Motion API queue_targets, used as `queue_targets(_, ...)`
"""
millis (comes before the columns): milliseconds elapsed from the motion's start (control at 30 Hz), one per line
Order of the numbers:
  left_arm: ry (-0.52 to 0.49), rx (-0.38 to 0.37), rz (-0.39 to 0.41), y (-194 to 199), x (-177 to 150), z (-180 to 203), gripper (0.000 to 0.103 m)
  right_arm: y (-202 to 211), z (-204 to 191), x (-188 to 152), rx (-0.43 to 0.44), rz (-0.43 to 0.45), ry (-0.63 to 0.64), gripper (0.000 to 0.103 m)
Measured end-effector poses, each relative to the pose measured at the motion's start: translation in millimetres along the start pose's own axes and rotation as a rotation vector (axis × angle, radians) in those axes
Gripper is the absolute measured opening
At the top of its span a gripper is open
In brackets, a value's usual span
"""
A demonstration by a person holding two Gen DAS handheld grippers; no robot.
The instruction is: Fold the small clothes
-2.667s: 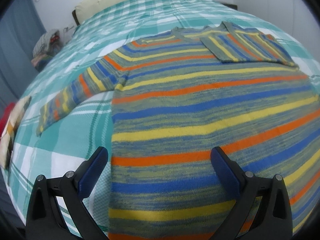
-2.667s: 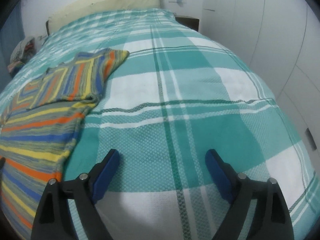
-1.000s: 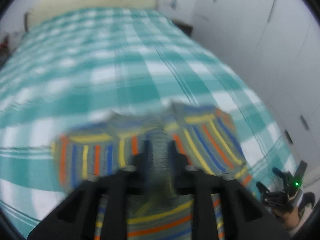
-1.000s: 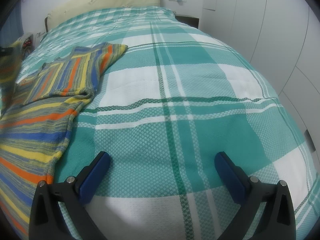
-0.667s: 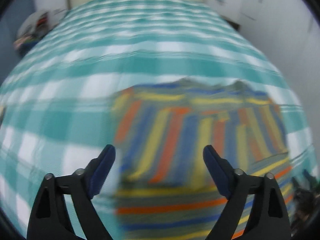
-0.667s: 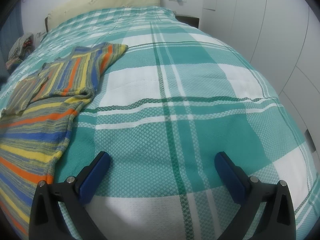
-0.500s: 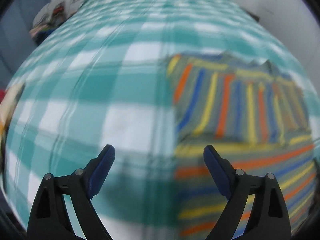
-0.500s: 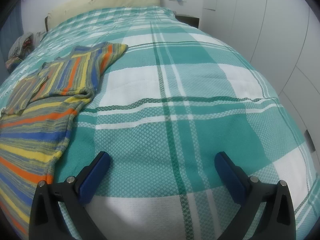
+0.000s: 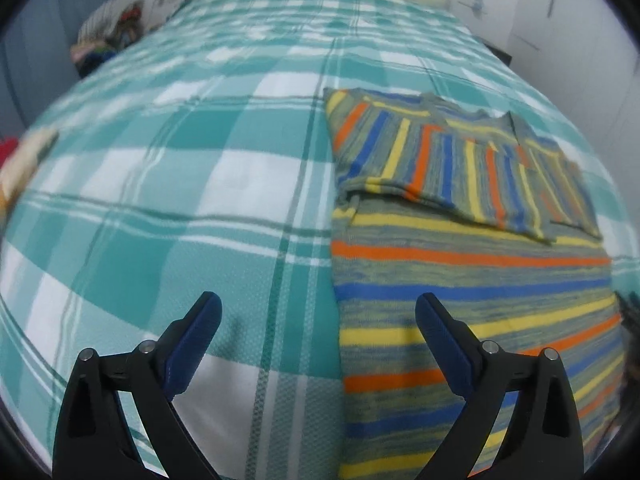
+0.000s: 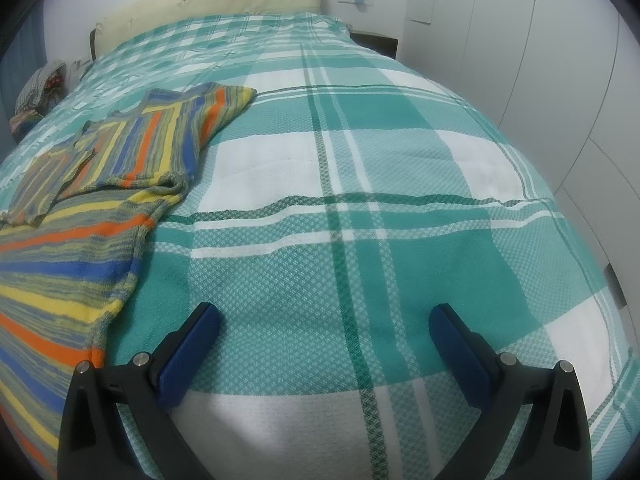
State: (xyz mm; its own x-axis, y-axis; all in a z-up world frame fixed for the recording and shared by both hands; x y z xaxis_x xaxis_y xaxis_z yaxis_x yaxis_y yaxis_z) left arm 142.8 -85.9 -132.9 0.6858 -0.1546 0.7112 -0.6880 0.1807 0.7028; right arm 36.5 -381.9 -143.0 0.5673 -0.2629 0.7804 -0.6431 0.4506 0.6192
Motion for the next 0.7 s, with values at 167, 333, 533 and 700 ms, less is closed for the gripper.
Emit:
queue_targets(167,0.014,-0.031,0.003,-0.5,3.1,7.6,0.098,-0.1,0.1,0.1,-0.001,0.000,0.001,0.103)
queue_targets(333,0.003,-0.002,-0.022,-10.8,-2.9,11.3,0.098,0.0,-0.3,-0.1,-0.001,0.000,0.001,0.103)
queue_targets(533,0.000,0.010,-0.013,-10.7,-3.2,14.8,0.098,-0.5,0.1,-0.3,-0.001,-0.001,0.002,0.103)
queue_targets(700,-0.017,0.011,-0.004,-9.1,-2.2,20.0,0.098,-0.4,-0.2,0.0,-0.001,-0.001,0.002,0.103)
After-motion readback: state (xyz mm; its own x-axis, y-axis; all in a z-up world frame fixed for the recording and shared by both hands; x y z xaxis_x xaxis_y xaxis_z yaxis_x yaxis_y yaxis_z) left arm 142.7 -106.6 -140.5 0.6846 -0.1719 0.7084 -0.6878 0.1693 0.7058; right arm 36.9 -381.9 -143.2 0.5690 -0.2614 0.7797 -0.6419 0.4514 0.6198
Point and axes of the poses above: each gripper's, at about its wrist camera, not at the fingertips, and y roughly against the way its jaws point, z to its right, x to its top, the point moved 4 cm from there along -y, roughly the way its jaws point, and after that the axes turned 11 degrees about z, right-handed, at the moved point
